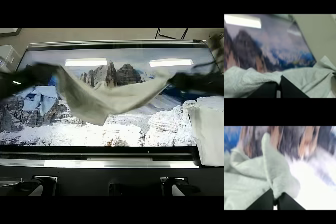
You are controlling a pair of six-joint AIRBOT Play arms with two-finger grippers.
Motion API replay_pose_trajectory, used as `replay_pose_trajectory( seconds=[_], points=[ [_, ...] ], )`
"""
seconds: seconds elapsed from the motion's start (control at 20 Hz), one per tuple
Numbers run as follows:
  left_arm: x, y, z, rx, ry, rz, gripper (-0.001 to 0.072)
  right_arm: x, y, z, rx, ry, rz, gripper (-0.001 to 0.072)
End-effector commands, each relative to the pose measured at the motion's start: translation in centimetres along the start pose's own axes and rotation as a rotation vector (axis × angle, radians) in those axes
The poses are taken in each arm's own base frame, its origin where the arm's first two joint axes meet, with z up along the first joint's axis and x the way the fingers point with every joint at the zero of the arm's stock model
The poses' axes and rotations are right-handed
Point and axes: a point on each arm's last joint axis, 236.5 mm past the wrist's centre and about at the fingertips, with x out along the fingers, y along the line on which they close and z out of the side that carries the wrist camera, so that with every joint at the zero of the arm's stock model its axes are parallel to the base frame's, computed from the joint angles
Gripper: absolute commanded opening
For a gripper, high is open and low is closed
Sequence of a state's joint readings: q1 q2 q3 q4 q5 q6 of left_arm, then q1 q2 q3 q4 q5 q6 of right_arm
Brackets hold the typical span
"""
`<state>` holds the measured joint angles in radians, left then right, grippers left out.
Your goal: Fold the clothes and pants, and hang the long-sleeved shirts on hangers.
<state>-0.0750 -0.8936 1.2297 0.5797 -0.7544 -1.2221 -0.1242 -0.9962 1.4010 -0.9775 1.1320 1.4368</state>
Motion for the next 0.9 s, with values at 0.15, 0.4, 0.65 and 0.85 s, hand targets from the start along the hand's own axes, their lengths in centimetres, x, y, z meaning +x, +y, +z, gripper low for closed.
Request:
replay_pose_trajectory(
  seconds=[0.15,0.4,0.65,0.85],
  points=[
    [-15.9,-14.1,12.8,0.28,-0.509,-0.083,0.0022,-17.6,9.2,9.7,-0.2,-0.517,0.006,0.0037],
    [-20.2,-15.8,15.1,0.324,-0.676,-0.059,0.0022,-23.1,11.5,10.1,-0.256,-0.678,-0.008,0.0037],
    [-13.4,-7.2,12.1,0.269,-0.466,0.117,0.0022,-17.1,6.4,10.7,-0.22,-0.527,-0.105,0.0037],
    [-2.2,9.8,1.8,0.107,-0.098,0.348,0.0023,-1.0,-3.8,8.3,-0.049,-0.159,-0.139,0.0037]
  ],
)
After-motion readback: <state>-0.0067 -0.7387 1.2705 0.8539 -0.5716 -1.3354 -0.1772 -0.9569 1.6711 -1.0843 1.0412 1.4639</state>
